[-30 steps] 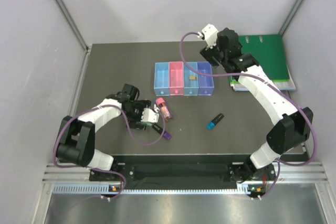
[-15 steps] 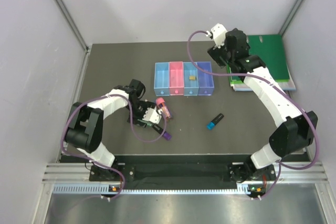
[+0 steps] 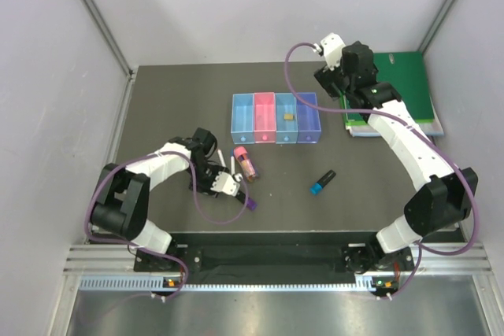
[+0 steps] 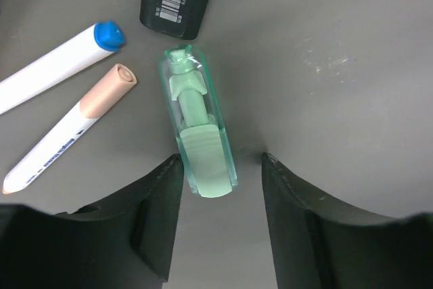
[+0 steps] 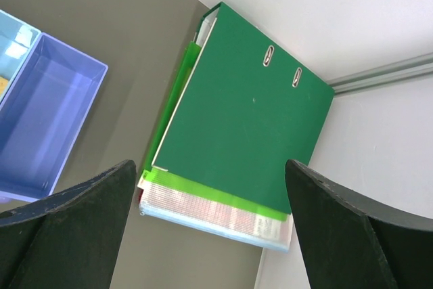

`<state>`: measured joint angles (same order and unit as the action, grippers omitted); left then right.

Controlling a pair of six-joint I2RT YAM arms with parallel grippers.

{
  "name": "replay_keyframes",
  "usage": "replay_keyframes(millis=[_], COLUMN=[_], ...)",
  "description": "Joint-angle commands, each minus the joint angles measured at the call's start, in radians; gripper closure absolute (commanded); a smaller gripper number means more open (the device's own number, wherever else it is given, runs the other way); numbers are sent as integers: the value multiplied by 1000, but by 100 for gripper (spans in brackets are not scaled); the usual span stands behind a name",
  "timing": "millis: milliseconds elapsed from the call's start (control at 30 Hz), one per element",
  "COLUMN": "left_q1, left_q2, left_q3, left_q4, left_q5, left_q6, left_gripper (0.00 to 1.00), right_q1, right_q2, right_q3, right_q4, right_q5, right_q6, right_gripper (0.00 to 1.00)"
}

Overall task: Sort the stationery into containers
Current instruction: Pick up the stationery from the center of the board.

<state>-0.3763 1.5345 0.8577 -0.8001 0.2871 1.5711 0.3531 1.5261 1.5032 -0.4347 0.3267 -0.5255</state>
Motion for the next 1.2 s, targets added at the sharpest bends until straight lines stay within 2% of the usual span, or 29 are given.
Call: replay_keyframes(millis=[0,300,500,633,800,1167], left_q1=[-19,-29,-33,-35,-35,-35], left_q2=[12,95,116,95,18,-120], left_q3=[-33,35,52,56,83,245], left_q4=[22,55,70,56,10,-41], left_q5=[4,-3,-29,-52,-46,-6], left_q6=[-22,-86,-129,-154,-204,-353], left_gripper=[48,58,83,90,92,94], right_q1=[-9,-9,-9,-9,-9,-9], right_q2=[-49,-66,-69,-69,-73,-104], right_q3=[34,19,15,12,14,3], right_q4=[42,45,47,48,53,54], right_q5=[-12,-11,-11,-11,-9,0], right_q6=[27,30,35,36,35,25], right_gripper=[9,9,9,9,9,9])
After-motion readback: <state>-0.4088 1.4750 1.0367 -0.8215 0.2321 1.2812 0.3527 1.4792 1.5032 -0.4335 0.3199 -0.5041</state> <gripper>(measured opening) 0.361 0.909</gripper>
